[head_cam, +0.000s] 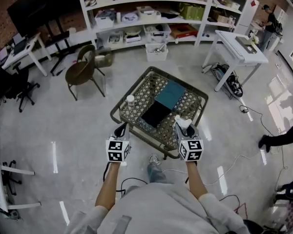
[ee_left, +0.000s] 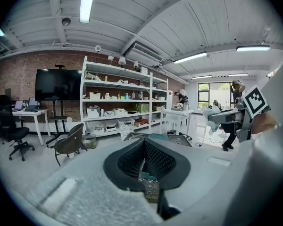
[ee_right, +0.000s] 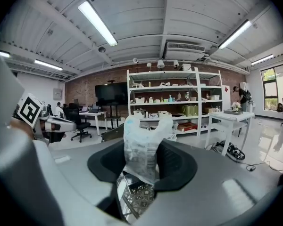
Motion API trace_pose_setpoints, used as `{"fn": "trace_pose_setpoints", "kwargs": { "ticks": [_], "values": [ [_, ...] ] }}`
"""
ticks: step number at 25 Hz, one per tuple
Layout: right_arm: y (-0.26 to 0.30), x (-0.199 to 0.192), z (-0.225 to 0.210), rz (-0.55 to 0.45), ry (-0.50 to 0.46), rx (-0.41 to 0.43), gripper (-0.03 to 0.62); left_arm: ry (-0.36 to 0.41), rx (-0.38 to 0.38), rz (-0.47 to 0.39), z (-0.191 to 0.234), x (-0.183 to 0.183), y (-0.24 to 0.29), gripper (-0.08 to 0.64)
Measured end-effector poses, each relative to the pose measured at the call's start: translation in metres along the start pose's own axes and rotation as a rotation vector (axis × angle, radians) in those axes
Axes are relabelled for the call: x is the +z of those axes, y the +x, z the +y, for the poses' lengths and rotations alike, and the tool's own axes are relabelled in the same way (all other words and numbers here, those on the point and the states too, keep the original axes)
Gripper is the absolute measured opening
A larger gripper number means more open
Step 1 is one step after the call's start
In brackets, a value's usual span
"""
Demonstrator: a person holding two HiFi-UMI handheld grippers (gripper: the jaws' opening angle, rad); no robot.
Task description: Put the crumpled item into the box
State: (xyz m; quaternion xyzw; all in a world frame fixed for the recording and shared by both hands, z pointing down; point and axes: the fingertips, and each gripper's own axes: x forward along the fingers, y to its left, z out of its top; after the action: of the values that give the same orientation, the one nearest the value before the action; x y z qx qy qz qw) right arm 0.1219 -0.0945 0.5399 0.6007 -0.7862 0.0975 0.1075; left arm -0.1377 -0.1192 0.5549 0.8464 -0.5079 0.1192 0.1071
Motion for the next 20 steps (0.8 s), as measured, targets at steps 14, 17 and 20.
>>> {"fn": "trace_pose_setpoints", "kwargs": {
  "ticks": [14, 17, 20],
  "values": [
    [0.15, 0.043, -0.067, 0.013, 0.002, 0.076, 0.164, -0.011, 0.067, 0.025, 0.042, 0.049, 0.133, 0.006],
    [0.172, 0.043, -0.075, 0.021, 0.007, 0.096, 0.164, -0.011, 0.085, 0.039, 0.047, 0.05, 0.151, 0.006],
    [0.189, 0.039, -0.081, 0.031, 0.016, 0.114, 0.164, -0.007, 0.095, 0.057, 0.049, 0.048, 0.165, 0.006]
  ]
}}
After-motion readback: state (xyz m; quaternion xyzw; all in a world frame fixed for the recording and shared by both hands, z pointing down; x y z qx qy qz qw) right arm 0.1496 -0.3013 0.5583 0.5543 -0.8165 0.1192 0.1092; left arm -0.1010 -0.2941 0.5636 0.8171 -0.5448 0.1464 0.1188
